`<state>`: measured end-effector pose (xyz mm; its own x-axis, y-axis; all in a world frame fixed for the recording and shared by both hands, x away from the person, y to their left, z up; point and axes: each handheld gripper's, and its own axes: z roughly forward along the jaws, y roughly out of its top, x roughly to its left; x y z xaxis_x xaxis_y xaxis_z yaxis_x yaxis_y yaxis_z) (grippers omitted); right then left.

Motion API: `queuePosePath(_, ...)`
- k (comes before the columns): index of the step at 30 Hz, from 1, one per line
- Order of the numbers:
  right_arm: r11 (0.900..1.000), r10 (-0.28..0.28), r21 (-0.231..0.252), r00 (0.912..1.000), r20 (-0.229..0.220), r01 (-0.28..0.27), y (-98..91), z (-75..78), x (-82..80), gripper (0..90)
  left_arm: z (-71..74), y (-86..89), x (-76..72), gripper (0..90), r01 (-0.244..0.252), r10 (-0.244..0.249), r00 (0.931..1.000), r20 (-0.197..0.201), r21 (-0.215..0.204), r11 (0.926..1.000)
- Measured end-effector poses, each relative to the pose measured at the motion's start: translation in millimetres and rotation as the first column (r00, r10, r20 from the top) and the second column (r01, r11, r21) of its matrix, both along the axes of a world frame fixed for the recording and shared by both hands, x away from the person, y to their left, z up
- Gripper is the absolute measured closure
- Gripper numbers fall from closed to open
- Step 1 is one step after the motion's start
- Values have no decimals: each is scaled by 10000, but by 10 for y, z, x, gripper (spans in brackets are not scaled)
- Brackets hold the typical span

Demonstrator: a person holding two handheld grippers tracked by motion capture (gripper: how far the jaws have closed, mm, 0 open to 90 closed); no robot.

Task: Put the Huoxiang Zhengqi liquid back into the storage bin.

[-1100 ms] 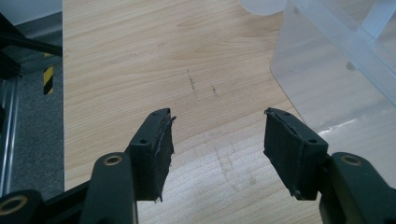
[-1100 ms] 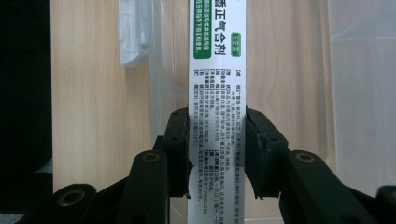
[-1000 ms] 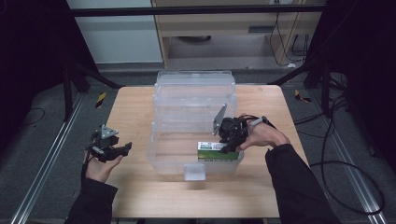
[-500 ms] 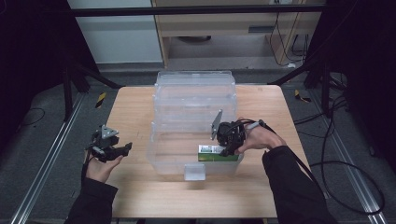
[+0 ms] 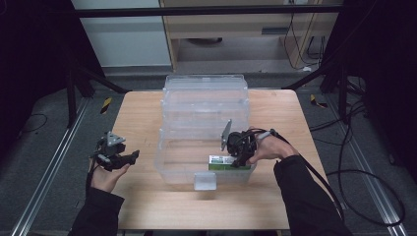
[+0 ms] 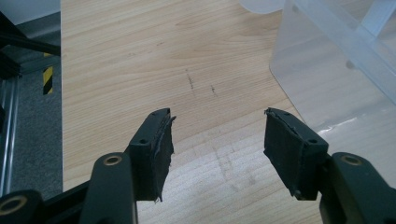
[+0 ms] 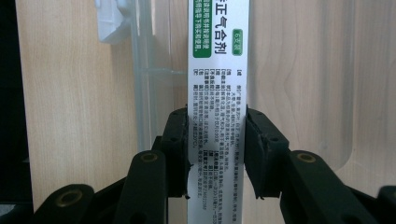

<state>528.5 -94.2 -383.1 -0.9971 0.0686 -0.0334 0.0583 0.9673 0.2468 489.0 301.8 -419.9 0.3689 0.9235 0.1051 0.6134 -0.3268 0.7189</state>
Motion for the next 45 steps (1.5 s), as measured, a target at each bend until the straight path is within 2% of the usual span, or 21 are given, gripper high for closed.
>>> queuePosePath(3, 10000, -28, -25, 10000, -10, 28, 15, -42, 3, 632, 1, 3, -1, 410, -10, 10, 10000, 9, -11, 10000)
queuePosePath(14, 9997, -219, -57, 9998, -29, 219, 28, -35, 0, 619, 9, 8, -4, 410, -25, 26, 10000, 41, -19, 10000)
queuePosePath(22, 9968, -356, 727, 9991, 210, 340, -12, 121, -45, 608, 8, -7, -5, 410, 7, -7, 10000, 36, -3, 10000)
queuePosePath(25, 9902, -549, 1299, 9980, 300, 506, -54, 224, -62, 582, 10, -8, -6, 410, 2, -2, 10000, 46, -2, 10000)
queuePosePath(29, 9791, -998, 1822, 9940, 439, 903, -128, 339, -71, 587, 2, -17, -2, 410, 34, -34, 10000, 12, 29, 10000)
queuePosePath(33, 9678, -1415, 2191, 9878, 650, 1242, -198, 434, -86, 586, -2, -28, -2, 411, 53, -54, 10000, 5, 45, 10000)
queuePosePath(35, 9647, -1410, 2340, 9874, 716, 1208, -228, 474, -93, 582, 0, -30, -4, 411, 58, -58, 10000, 10, 44, 10000)
queuePosePath(40, 9501, -1797, 2715, 9809, 742, 1535, -263, 544, -145, 580, 7, -31, -9, 411, 55, -55, 10000, 28, 42, 10000)
queuePosePath(45, 9428, -1820, 2964, 9805, 739, 1526, -265, 576, -191, 584, 13, -32, -13, 412, 61, -62, 10000, 53, 48, 10000)
